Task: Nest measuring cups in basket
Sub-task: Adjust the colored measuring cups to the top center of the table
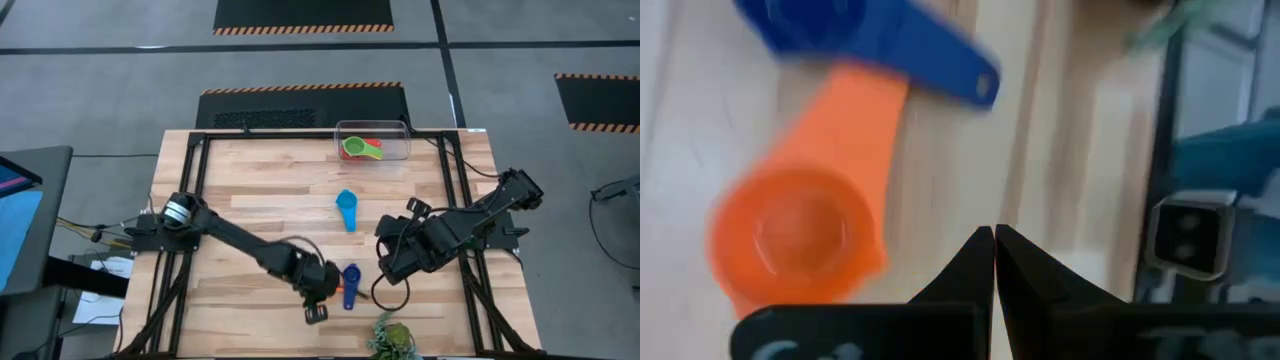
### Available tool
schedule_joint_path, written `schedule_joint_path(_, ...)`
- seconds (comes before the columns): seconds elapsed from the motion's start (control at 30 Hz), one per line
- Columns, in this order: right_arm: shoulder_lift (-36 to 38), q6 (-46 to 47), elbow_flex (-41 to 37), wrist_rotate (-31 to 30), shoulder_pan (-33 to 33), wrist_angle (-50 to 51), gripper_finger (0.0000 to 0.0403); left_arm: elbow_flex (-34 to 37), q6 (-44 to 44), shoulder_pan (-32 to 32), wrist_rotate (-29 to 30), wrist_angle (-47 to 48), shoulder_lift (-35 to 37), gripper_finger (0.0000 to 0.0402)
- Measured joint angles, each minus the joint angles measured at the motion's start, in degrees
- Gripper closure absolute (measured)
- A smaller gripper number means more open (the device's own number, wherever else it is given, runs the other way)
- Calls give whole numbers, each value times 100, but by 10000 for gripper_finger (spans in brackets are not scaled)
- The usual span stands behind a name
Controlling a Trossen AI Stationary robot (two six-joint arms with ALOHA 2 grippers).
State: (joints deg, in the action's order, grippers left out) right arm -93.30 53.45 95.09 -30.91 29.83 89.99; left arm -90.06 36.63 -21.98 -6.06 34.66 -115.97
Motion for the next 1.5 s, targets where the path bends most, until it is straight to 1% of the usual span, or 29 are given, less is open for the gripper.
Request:
schedule_joint_path(0.1,0,0,0,-78,29,-2,310,1,135,-56,-66,-216,-255,401)
schedule_joint_path(0.17,-2,2,0,-73,47,5,310,-7,130,-48,-176,-243,-494,401)
schedule_joint_path(0.23,1,-31,0,-73,56,3,310,-16,76,-43,-142,-202,-736,401)
schedule_joint_path(0.37,-1,-105,0,-68,69,4,310,-243,-414,56,-103,-15,-1049,402)
schedule_joint_path(0.5,1,-107,0,-66,69,1,310,-358,-883,425,-137,43,-1132,401)
schedule_joint_path(0.53,1,-107,0,-64,69,0,310,-399,-991,565,-21,56,-1138,401)
schedule_joint_path(0.63,1,-105,0,-64,69,3,310,-565,-1423,992,588,109,-1167,401)
schedule_joint_path(0.7,-1,-103,0,-57,69,2,310,-679,-1655,1247,769,244,-1170,401)
schedule_joint_path(0.77,-1,-101,0,-48,69,1,310,-770,-1696,1416,724,297,-1170,401)
schedule_joint_path(0.87,1,-101,0,-42,69,3,310,-1013,-1670,1545,637,664,-1170,401)
schedule_joint_path(0.97,1,-101,0,-42,69,3,310,-1296,-1636,1503,645,936,-1168,401)
schedule_joint_path(1.03,1,-103,0,-42,69,3,310,-1433,-1520,1342,625,1104,-1168,401)
schedule_joint_path(1.13,0,-130,0,-42,69,3,310,-1526,-1327,1098,584,1113,-1161,401)
schedule_joint_path(1.23,1,-131,0,-42,69,2,310,-1519,-1300,912,888,1146,-1165,401)
schedule_joint_path(1.3,1,-129,0,-42,69,3,310,-1517,-1310,836,994,934,-1234,401)
schedule_joint_path(1.37,1,-131,0,-42,69,2,310,-1502,-1308,804,968,733,-1312,401)
schedule_joint_path(1.43,1,-129,0,-42,69,2,310,-1506,-1305,800,870,268,-1456,401)
schedule_joint_path(1.5,-2,-130,-2,-42,88,-5,310,-1494,-1297,824,855,222,-1506,401)
